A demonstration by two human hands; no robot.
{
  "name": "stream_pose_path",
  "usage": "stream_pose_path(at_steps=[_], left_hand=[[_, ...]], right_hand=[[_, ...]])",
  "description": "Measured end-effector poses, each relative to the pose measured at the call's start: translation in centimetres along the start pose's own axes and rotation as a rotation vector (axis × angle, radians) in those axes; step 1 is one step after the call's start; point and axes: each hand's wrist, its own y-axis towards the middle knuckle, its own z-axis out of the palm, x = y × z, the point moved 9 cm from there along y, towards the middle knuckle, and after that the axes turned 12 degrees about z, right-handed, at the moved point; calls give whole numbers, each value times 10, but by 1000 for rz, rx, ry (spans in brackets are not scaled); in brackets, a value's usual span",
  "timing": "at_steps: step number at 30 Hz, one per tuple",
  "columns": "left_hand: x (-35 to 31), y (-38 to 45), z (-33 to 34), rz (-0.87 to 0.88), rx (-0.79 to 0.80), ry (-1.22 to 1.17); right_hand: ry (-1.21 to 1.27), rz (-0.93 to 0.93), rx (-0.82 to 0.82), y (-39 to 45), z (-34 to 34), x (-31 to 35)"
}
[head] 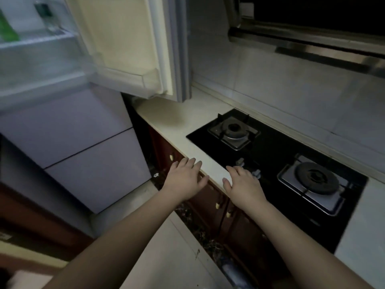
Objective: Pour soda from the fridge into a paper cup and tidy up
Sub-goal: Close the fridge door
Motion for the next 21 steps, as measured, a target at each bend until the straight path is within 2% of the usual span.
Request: stream_pose_path(at_steps=[8, 21], left_hand=[[27, 20, -13, -85, -40, 21], [87, 116, -77, -222, -129, 128]], right_hand=[[9, -112, -17, 43, -21, 30], [96, -322, -116, 174, -82, 89]])
